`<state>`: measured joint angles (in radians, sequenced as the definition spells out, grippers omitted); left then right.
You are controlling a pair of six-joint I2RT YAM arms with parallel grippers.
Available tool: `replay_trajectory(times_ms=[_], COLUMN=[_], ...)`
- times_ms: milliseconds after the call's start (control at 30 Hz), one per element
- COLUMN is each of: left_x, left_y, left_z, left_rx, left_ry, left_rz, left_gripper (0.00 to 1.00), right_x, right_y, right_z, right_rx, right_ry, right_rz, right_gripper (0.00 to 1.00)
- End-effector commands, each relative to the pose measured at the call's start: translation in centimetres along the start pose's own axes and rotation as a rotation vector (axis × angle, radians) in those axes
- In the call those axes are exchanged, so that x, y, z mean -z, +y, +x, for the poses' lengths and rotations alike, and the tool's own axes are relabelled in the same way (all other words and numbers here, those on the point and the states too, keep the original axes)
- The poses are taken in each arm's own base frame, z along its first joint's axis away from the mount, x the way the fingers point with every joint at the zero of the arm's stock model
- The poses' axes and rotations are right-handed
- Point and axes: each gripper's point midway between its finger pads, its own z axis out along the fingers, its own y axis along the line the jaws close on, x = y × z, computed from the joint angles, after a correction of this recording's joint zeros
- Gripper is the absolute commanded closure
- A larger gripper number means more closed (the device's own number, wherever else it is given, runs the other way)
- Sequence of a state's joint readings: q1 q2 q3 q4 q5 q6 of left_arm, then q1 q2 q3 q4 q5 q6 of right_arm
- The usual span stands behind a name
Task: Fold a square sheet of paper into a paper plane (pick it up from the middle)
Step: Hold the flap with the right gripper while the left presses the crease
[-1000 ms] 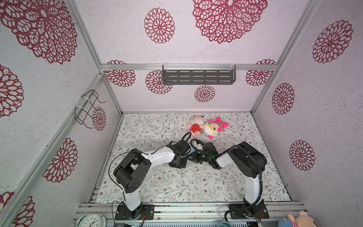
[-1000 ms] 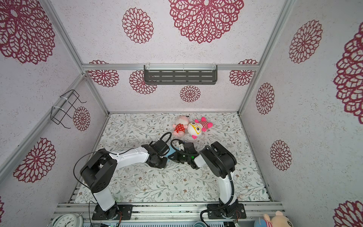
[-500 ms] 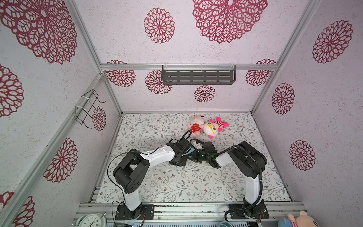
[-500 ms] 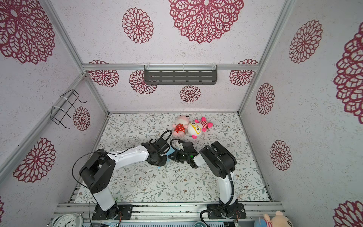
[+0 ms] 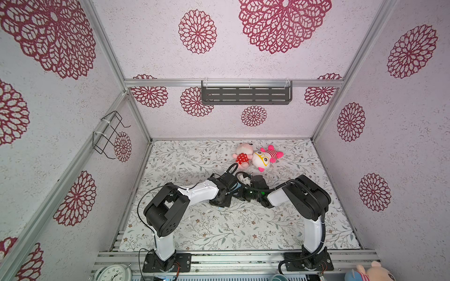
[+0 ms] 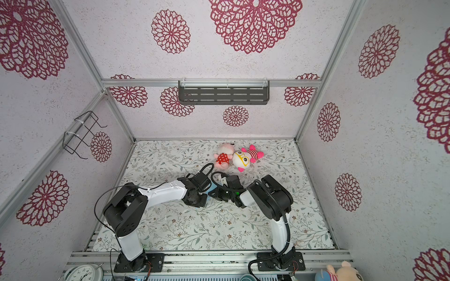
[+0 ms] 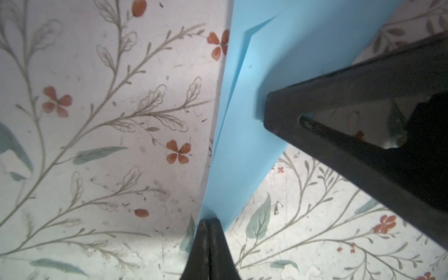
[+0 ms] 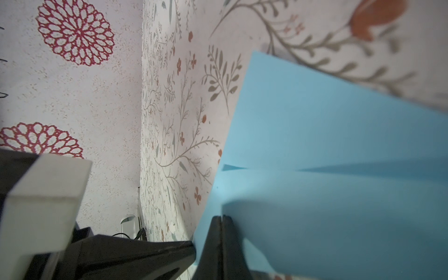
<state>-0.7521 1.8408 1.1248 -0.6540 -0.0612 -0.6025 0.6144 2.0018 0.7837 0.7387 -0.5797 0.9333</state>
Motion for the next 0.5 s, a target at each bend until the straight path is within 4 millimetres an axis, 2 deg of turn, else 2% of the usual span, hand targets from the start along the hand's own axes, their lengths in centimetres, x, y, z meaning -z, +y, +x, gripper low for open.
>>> replay_trajectory(times_ms=[0, 467], left_x=[-0.3, 0.1], left_y=[1.0, 1.1], left_z=[2.2, 3.8], left_rx=[-0.001, -0.011], left_ry=[0.069, 0.121], left_rz=[-0.041, -0.043], left_gripper=[0.96, 0.98], right_x=[-0.1, -0.2], right_y=[-4.8, -5.3], right_z=[2.2, 2.3], right_rx=[-0.06, -0.072], right_ry=[0.05, 0.051], right_rz=[0.168, 0.186], right_gripper=[1.0, 1.0])
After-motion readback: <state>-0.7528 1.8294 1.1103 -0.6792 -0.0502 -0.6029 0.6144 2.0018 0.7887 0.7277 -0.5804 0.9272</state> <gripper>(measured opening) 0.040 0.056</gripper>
